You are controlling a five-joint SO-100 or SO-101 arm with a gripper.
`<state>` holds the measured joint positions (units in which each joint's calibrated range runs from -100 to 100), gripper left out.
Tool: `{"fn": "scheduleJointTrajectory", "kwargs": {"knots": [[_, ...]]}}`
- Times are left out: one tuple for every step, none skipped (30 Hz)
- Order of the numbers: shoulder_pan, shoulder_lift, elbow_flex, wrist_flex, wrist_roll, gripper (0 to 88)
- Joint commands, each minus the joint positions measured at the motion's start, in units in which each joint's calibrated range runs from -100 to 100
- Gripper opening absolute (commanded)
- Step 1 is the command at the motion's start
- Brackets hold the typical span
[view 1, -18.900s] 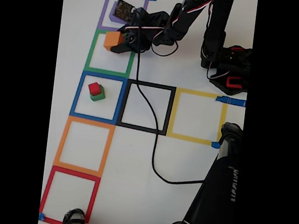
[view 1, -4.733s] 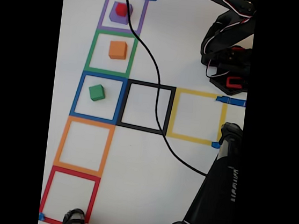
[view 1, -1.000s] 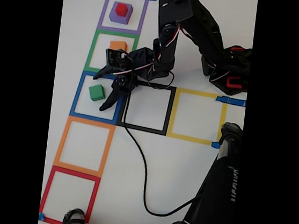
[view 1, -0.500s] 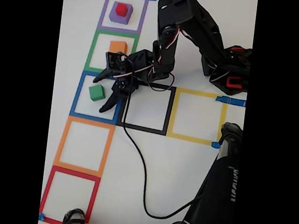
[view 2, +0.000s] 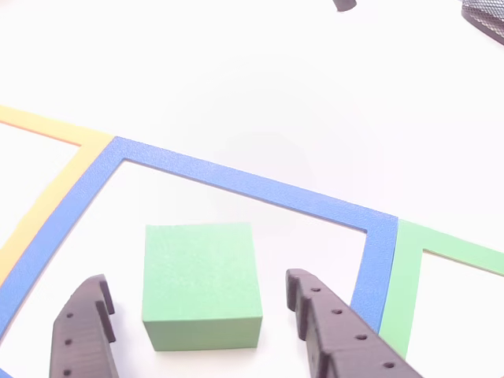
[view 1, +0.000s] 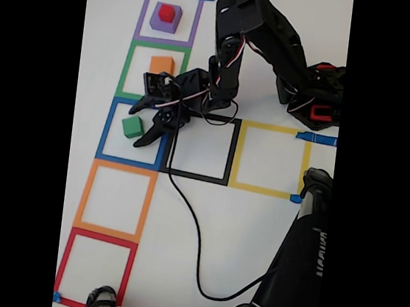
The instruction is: Tower of hanoi
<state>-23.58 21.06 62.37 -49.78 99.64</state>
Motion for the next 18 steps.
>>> {"fn": "scheduleJointTrajectory", "kwargs": {"knots": [[1.34, -0.51, -2.10, 1.44, 0.36, 20.2], [1.34, -0.51, -2.19, 1.60, 0.36, 19.5], [1.43, -0.51, -2.19, 1.68, 0.36, 18.8], [1.43, -0.51, -2.28, 1.76, 0.36, 18.1], [1.43, -0.51, -2.37, 1.84, 0.36, 17.4], [1.43, -0.51, -2.46, 1.84, 0.36, 16.8], [1.43, -0.51, -2.55, 1.84, 0.36, 16.0], [1.43, -0.51, -2.55, 1.84, 0.36, 15.2], [1.43, -0.51, -2.65, 1.84, 0.36, 14.3], [1.43, -0.51, -2.65, 1.84, 0.36, 13.4], [1.34, -0.60, -2.74, 1.92, 0.36, 12.5], [1.34, -0.68, -2.74, 1.92, 0.36, 11.7], [1.34, -0.68, -2.74, 2.01, 0.36, 10.5], [1.24, -0.68, -2.74, 2.01, 0.36, 9.4], [1.15, -0.68, -2.74, 2.01, 0.36, 8.3], [1.15, -0.68, -2.83, 2.01, 0.36, 7.5], [1.05, -0.76, -2.83, 2.01, 0.36, 6.9], [1.05, -0.76, -2.92, 2.01, 0.36, 6.7]]}}
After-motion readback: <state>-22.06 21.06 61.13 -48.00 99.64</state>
